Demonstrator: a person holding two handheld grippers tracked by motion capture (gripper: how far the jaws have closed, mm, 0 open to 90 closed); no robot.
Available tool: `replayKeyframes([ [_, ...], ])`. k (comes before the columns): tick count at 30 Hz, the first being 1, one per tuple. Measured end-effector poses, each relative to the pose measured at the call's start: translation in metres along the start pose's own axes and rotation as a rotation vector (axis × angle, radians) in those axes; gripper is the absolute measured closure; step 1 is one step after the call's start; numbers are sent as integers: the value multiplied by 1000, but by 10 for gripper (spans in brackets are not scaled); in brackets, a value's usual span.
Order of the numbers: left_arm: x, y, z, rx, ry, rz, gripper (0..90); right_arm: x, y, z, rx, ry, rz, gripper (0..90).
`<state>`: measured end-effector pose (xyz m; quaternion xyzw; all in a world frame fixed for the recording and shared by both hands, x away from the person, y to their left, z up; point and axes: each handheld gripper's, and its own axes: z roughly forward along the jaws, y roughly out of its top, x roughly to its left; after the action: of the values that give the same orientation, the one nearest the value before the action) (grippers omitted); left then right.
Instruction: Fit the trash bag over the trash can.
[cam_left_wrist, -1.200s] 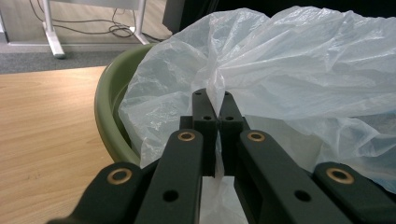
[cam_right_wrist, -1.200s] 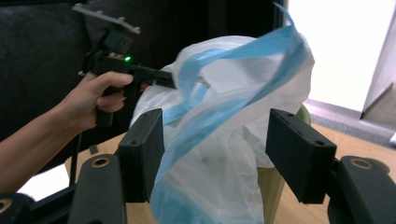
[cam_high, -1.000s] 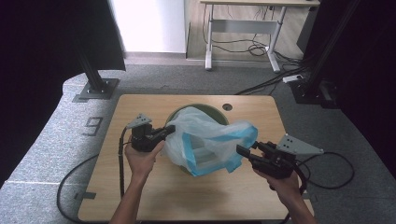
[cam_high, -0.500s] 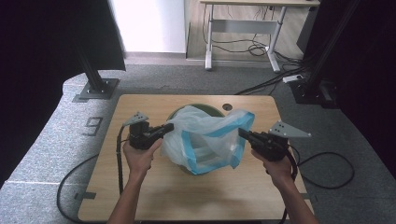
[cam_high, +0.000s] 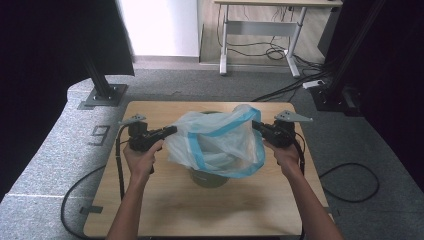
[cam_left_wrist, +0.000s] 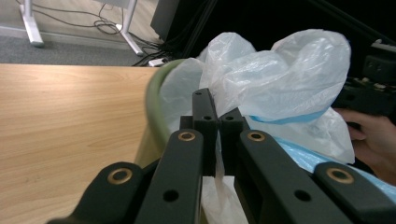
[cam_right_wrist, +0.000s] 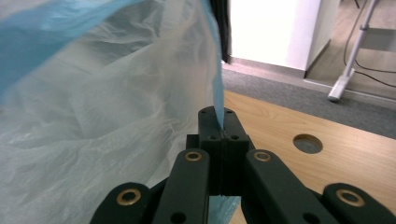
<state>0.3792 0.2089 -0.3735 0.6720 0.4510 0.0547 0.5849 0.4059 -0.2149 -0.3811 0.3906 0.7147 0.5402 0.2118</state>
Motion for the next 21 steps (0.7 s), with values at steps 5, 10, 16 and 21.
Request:
replayKeyframes([
  [5, 15, 2, 4, 6, 17, -27, 894, -10, 0, 18, 16, -26, 8, 885],
  [10, 30, 1, 12, 23, 50, -41, 896, -17, -4, 38, 44, -30, 15, 886],
  [16, 47, -10, 25, 66, 77, -75, 897, -22, -20, 59, 101, -9, 54, 886],
  [21, 57, -22, 35, 119, 92, -102, 896, -23, -36, 71, 152, 16, 82, 886],
])
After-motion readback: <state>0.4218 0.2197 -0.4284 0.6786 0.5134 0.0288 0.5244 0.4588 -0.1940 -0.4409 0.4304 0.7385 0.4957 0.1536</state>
